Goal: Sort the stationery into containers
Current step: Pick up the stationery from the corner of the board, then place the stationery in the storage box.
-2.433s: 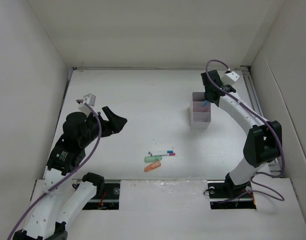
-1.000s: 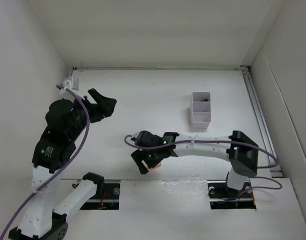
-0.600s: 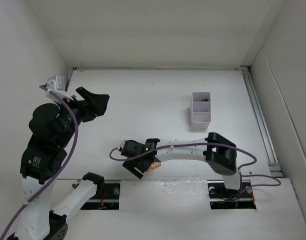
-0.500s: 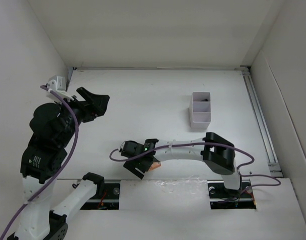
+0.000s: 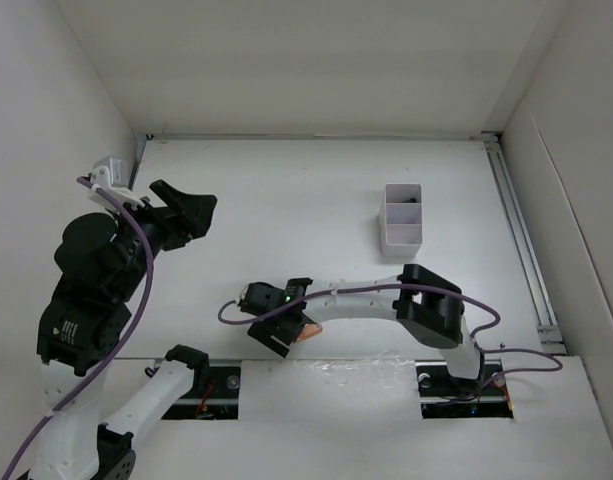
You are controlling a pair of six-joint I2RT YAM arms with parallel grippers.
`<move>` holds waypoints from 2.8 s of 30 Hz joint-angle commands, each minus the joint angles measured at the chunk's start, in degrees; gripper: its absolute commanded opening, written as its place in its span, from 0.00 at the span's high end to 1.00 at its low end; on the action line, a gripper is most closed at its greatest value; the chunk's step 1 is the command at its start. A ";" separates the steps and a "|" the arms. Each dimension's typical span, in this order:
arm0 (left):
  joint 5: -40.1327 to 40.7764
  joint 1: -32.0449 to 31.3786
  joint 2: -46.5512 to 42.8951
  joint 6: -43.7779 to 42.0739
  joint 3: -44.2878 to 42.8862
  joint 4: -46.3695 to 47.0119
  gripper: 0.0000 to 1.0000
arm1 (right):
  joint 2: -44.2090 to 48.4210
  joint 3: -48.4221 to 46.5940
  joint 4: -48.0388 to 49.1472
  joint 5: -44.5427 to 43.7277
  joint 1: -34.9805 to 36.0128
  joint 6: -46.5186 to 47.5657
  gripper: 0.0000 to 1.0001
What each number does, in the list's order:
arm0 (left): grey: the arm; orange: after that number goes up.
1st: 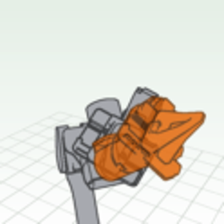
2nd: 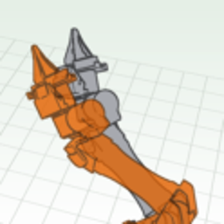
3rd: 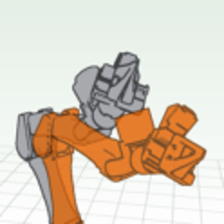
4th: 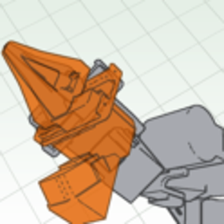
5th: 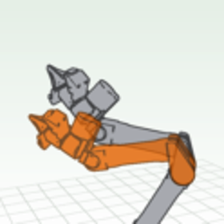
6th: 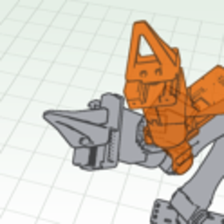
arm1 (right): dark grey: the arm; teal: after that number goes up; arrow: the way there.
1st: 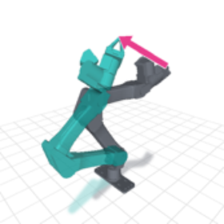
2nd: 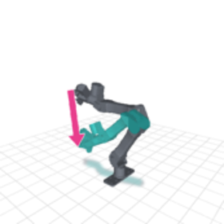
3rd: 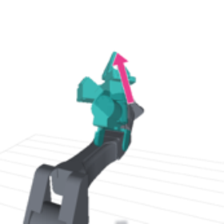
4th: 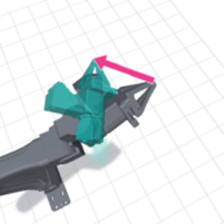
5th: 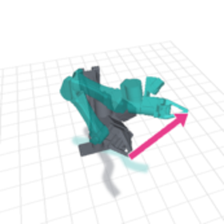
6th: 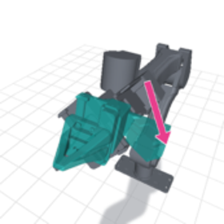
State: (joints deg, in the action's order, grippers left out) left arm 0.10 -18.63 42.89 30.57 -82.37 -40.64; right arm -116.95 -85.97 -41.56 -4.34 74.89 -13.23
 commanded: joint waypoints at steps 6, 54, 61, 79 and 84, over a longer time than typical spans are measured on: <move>0.25 0.09 -1.06 -0.51 1.07 0.56 0.28 | 2.68 4.67 1.39 -2.17 -1.50 -1.70 0.29; -1.33 0.09 -1.06 -0.51 3.79 3.20 0.28 | 17.69 7.31 1.31 0.73 -6.59 -8.04 0.83; -3.79 0.09 -1.06 -0.51 6.43 4.95 0.28 | 28.68 6.26 5.08 2.66 -20.97 -9.79 0.86; -13.72 0.09 -2.64 1.78 24.08 12.34 0.30 | 40.38 17.76 33.99 -8.93 -58.98 -25.86 0.88; -13.72 0.09 -3.17 1.78 25.59 11.82 0.30 | 41.01 24.62 41.64 -13.40 -61.53 -27.28 0.88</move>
State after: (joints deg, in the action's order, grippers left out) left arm -12.19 -18.63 40.91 32.01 -56.97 -32.10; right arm -77.01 -63.09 -9.30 -13.13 13.85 -37.87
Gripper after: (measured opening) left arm 0.698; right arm 0.278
